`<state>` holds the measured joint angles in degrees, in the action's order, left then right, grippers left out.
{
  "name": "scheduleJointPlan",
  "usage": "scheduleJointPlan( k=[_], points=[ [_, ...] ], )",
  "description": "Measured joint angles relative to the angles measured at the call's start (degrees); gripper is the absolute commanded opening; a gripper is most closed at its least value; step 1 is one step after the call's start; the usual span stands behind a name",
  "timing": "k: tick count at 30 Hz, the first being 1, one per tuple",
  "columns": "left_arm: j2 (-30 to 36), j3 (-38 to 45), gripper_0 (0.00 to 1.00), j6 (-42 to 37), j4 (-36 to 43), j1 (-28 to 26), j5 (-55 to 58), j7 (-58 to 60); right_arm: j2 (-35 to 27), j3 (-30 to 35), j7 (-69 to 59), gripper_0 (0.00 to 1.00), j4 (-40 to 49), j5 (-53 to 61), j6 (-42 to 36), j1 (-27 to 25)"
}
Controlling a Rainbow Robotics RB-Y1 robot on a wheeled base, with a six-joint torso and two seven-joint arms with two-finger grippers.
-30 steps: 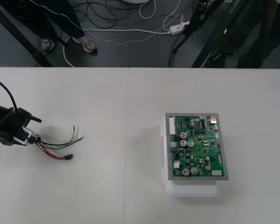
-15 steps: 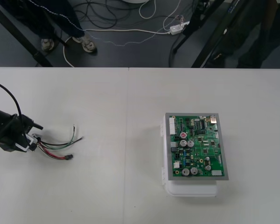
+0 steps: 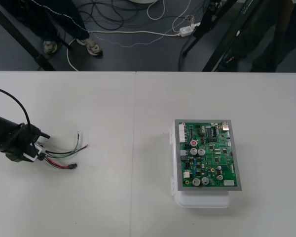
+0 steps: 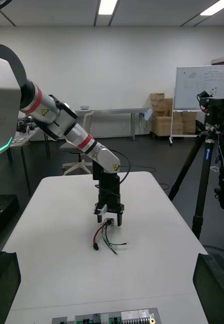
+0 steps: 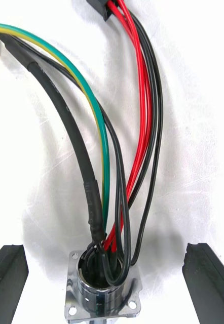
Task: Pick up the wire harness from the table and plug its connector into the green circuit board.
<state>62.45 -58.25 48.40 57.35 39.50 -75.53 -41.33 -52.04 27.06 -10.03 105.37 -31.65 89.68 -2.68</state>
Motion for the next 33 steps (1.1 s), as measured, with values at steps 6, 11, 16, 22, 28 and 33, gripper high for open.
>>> scheduleJointPlan(
  k=[6, 11, 16, 22, 28, 33],
  points=[
    [-0.03, 0.0, 0.9, -0.47, -0.29, 0.0, -0.87, 0.0, 0.0, -0.07, 0.0, 1.0, 0.0, 0.0, 0.0, 0.0],
    [-0.04, 0.0, 0.83, -0.65, -0.61, 0.0, -1.12, 0.0, 0.0, -0.26, 0.0, 1.0, 0.0, 0.0, 0.0, 0.0],
    [-0.05, 0.0, 0.11, -0.68, -0.82, 0.0, -1.18, 0.0, 0.0, -0.26, 0.0, 1.0, 0.0, 0.0, 0.0, 0.0],
    [-0.06, -0.85, 0.0, -1.11, -0.86, 0.02, -1.06, 0.0, 0.0, -0.26, 0.0, 1.0, 0.0, 0.0, 0.0, 0.0],
    [-0.06, -2.21, 0.0, -1.63, -0.95, 0.64, 0.37, 0.0, 0.0, -0.26, 0.0, 1.0, 0.0, 0.0, 0.0, 0.0],
    [-0.06, -2.32, 0.0, -1.71, -0.95, 0.72, 2.06, 0.0, 0.0, -0.26, 0.0, 1.0, 0.0, 0.0, 0.0, 0.0]
  ],
)
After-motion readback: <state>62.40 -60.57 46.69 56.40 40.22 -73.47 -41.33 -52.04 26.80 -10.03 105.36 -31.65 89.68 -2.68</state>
